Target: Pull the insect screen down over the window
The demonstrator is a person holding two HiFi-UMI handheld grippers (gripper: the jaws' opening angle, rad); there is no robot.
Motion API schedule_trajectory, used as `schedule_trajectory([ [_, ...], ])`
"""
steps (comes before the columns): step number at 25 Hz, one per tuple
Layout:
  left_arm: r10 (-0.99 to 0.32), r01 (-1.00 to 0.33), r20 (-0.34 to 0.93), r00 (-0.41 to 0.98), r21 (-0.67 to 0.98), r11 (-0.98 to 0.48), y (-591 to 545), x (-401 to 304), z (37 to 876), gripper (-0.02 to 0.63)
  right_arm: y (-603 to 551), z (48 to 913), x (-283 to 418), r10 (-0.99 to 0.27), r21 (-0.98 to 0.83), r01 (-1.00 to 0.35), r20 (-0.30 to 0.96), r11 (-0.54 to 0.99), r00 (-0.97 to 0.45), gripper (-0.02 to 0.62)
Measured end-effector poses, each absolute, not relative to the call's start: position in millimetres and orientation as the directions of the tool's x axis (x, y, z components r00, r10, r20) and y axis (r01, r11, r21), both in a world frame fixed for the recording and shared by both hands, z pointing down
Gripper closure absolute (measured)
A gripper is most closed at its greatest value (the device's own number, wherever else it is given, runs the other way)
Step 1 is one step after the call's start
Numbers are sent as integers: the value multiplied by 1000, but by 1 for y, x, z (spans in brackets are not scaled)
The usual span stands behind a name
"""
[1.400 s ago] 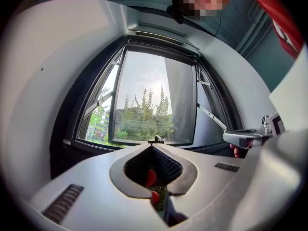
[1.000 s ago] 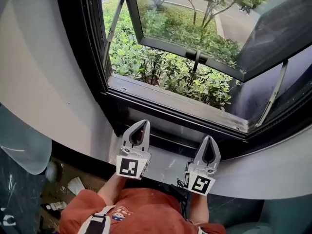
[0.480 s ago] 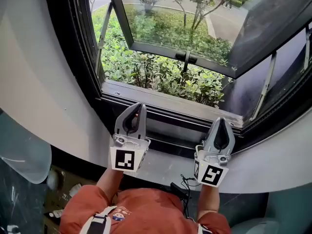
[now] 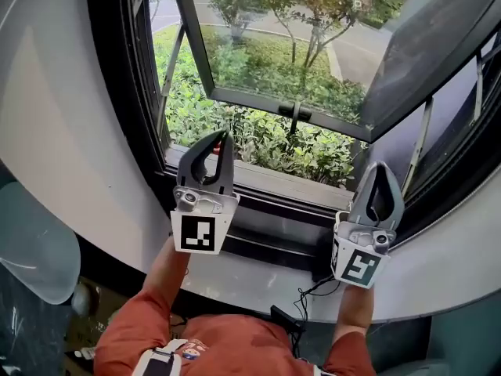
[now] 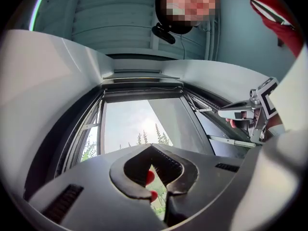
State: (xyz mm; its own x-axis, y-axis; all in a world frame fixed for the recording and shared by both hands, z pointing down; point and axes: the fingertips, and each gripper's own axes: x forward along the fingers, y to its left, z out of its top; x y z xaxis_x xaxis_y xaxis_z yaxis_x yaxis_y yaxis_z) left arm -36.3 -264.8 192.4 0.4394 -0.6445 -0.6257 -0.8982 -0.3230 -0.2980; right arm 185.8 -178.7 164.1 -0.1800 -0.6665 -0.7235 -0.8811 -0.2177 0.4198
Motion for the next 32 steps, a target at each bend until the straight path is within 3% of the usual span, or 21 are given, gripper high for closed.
schedule_trajectory([
  [16, -533, -887, -732, 425, -455, -82, -289, -45, 38, 600, -177, 13, 179, -523, 573, -691, -790, -441, -321, 584],
  [22, -490, -855, -754, 437, -517, 34, -293, -38, -20, 600, -194, -41, 187, -557, 634, -555, -762, -539, -329, 585],
  [27, -456, -791, -756, 470, -589, 162, -294, -29, -62, 600, -214, -78, 201, -656, 678, -439, -719, -590, -229, 584],
  [32, -448, -740, -755, 479, -621, 257, -295, -21, -109, 600, -220, -132, 188, -616, 665, -424, -741, -615, -267, 584],
])
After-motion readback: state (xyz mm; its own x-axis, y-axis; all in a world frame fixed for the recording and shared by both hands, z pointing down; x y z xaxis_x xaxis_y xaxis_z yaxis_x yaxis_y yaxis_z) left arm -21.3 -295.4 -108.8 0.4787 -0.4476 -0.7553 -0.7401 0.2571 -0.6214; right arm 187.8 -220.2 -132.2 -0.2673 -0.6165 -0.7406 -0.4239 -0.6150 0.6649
